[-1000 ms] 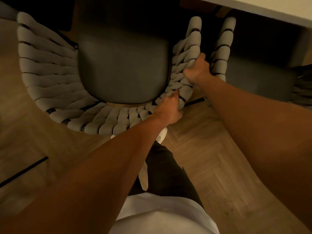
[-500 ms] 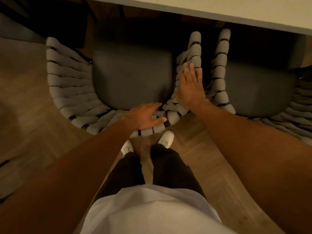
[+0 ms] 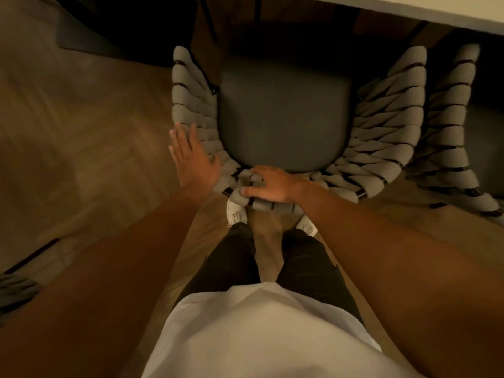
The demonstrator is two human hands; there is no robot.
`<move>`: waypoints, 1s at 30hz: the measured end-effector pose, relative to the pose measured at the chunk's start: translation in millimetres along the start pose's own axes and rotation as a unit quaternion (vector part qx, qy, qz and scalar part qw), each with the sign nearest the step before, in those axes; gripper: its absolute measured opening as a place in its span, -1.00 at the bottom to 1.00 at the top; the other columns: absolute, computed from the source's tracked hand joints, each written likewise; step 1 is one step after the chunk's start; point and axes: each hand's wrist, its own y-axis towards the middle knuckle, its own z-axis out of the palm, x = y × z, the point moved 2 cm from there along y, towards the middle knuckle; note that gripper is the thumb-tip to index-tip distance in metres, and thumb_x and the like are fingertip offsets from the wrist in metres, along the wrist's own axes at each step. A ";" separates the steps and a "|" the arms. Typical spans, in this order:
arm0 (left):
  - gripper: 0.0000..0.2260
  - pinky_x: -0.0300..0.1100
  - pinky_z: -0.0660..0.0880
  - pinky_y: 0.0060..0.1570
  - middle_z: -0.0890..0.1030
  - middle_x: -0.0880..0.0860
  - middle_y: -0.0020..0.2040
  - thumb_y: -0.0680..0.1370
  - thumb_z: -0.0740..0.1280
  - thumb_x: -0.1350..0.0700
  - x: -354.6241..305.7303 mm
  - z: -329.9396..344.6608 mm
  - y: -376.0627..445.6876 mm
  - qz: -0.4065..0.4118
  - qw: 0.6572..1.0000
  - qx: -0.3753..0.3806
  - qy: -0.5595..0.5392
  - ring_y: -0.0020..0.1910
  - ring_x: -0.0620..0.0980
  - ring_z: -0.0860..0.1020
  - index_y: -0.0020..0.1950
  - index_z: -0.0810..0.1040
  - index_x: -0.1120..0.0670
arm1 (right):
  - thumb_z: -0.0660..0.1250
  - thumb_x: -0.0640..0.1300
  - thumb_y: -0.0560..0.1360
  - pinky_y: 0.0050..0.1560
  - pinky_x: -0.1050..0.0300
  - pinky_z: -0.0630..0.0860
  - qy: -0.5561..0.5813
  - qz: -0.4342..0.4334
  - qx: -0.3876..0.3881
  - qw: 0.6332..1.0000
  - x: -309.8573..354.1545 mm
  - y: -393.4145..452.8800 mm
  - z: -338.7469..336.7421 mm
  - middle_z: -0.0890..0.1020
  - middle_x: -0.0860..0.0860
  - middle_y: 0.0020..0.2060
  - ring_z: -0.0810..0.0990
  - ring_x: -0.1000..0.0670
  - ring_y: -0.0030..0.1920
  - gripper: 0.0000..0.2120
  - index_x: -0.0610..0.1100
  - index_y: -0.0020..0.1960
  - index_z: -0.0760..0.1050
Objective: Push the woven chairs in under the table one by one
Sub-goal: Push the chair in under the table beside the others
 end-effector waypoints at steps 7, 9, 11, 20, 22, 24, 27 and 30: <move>-0.10 0.05 0.23 0.51 0.20 0.19 0.58 0.52 0.45 0.11 23.8 4.2 15.1 -0.152 0.945 0.054 -0.285 0.53 0.14 0.25 0.64 -0.11 0.09 | 0.46 0.10 0.46 0.10 0.01 0.50 -0.092 0.051 -0.007 0.994 42.7 42.0 51.4 0.52 -0.13 0.32 0.54 -0.16 0.25 -0.28 -0.09 0.51 0.29; -0.17 0.04 0.28 0.49 0.31 0.15 0.52 0.52 0.45 0.16 23.5 4.6 17.7 -0.153 0.932 0.059 -0.322 0.48 0.11 0.33 0.62 0.00 0.11 | 0.43 0.06 0.49 0.10 -0.01 0.53 -0.106 0.062 -0.012 0.992 44.4 42.3 54.2 0.53 -0.15 0.27 0.55 -0.17 0.21 -0.36 -0.11 0.48 0.32; -0.22 -0.09 0.23 0.50 0.29 0.11 0.54 0.55 0.43 0.16 23.7 4.2 18.6 -0.149 0.935 0.058 -0.316 0.49 0.06 0.31 0.62 0.01 0.13 | 0.41 0.04 0.50 0.13 -0.03 0.55 -0.110 0.063 -0.010 0.992 45.0 40.5 54.7 0.54 -0.14 0.25 0.55 -0.16 0.19 -0.42 -0.13 0.44 0.36; -0.22 -0.02 0.24 0.49 0.22 0.16 0.56 0.60 0.31 0.22 16.6 -16.4 71.7 -0.121 0.931 0.107 -0.327 0.49 0.11 0.30 0.64 -0.16 0.09 | 0.34 0.02 0.54 -0.01 -0.01 0.52 -0.092 0.055 -0.053 0.993 70.1 61.3 26.0 0.54 -0.11 0.17 0.56 -0.15 0.14 -0.53 -0.14 0.38 0.41; -0.20 0.10 0.24 0.48 0.20 0.28 0.56 0.57 0.32 0.23 17.5 -22.1 91.6 -0.097 0.949 0.114 -0.279 0.50 0.24 0.27 0.62 -0.16 0.19 | 0.33 0.01 0.56 -0.07 0.04 0.41 -0.088 0.054 -0.064 0.993 76.2 69.5 14.6 0.51 -0.10 0.18 0.55 -0.14 0.14 -0.54 -0.15 0.40 0.41; -0.21 0.10 0.23 0.47 0.19 0.32 0.55 0.57 0.32 0.24 17.4 -25.0 105.7 -0.085 0.956 0.116 -0.257 0.50 0.28 0.26 0.61 -0.15 0.23 | 0.34 0.00 0.56 -0.09 0.06 0.40 -0.080 0.053 -0.071 0.993 78.1 78.4 7.1 0.51 -0.08 0.11 0.54 -0.09 0.06 -0.57 -0.16 0.36 0.43; -0.23 0.02 0.26 0.45 0.24 0.30 0.53 0.58 0.33 0.24 11.9 -24.9 111.9 -0.082 0.956 0.113 -0.258 0.47 0.24 0.31 0.61 -0.12 0.21 | 0.35 0.02 0.54 -0.05 0.04 0.49 -0.073 0.061 -0.077 0.992 77.2 87.4 2.6 0.53 -0.06 0.11 0.51 -0.05 -0.03 -0.59 -0.14 0.32 0.44; -0.31 -0.33 0.18 0.36 0.27 0.16 0.53 0.61 0.32 0.26 10.1 -20.8 110.7 -0.074 0.941 0.094 -0.318 0.48 0.06 0.32 0.61 -0.03 0.17 | 0.36 0.03 0.56 0.02 0.10 0.42 -0.085 0.076 -0.065 0.991 77.2 89.9 2.6 0.54 -0.13 0.26 0.56 -0.14 0.15 -0.50 -0.15 0.41 0.41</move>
